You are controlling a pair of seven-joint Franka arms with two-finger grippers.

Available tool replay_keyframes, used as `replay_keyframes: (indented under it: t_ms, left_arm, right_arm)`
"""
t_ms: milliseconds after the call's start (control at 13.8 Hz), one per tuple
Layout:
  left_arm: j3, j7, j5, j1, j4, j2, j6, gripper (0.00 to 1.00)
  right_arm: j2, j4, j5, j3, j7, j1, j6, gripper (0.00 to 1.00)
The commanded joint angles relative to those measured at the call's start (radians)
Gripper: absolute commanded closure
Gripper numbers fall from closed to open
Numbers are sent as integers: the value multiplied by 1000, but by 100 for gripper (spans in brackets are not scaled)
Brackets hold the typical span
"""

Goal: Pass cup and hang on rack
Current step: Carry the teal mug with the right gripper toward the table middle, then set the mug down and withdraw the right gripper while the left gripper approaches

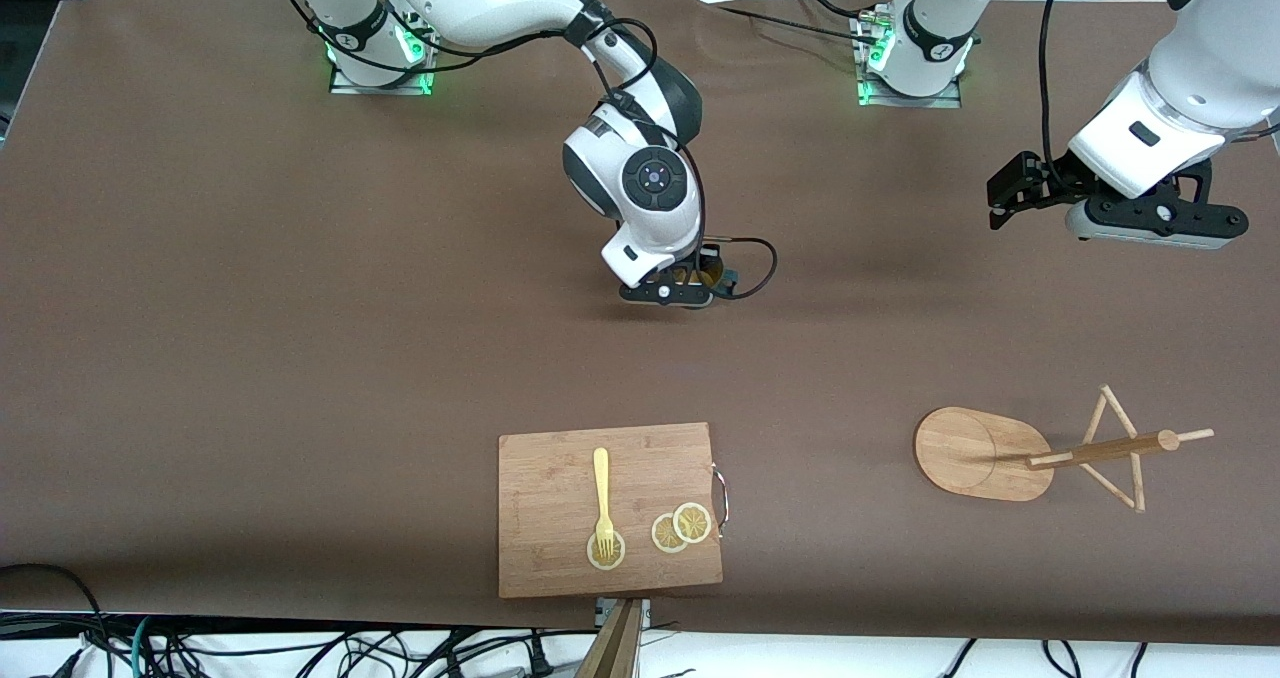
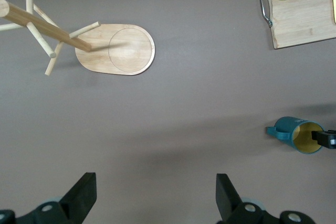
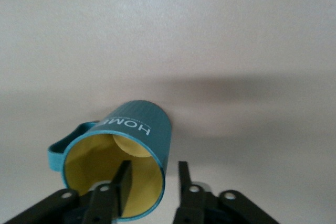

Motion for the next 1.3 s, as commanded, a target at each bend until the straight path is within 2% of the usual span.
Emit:
replay_keyframes:
  t_ms: [0, 361, 506, 651, 795, 1012, 1157, 1229]
  left_arm:
    - [-14, -12, -7, -4, 28, 62, -36, 0]
    - [-13, 3, -15, 0, 25, 120, -88, 0]
    - [-19, 58, -15, -22, 11, 133, -137, 0]
    - [-37, 182, -19, -34, -3, 149, -130, 0]
    - [-43, 340, -50, -36, -32, 153, -80, 0]
    - [-46, 576, -203, -36, -157, 150, 66, 0]
    - [-85, 720, -232, -30, -240, 148, 210, 0]
    - [-86, 815, -252, -27, -268, 148, 267, 0]
  right_arm:
    - [-9, 83, 15, 10, -24, -56, -102, 0]
    - [-89, 98, -1, -24, -272, -165, -243, 0]
    - [-126, 98, -26, -76, -407, -197, -297, 0]
    - [-159, 98, -56, -145, -586, -222, -347, 0]
    - [-193, 98, -56, -215, -721, -246, -370, 0]
    - [-236, 95, -54, -286, -905, -312, -400, 0]
    - [-287, 75, -47, -265, -959, -436, -401, 0]
    - [-329, 30, -48, -248, -963, -476, -406, 0]
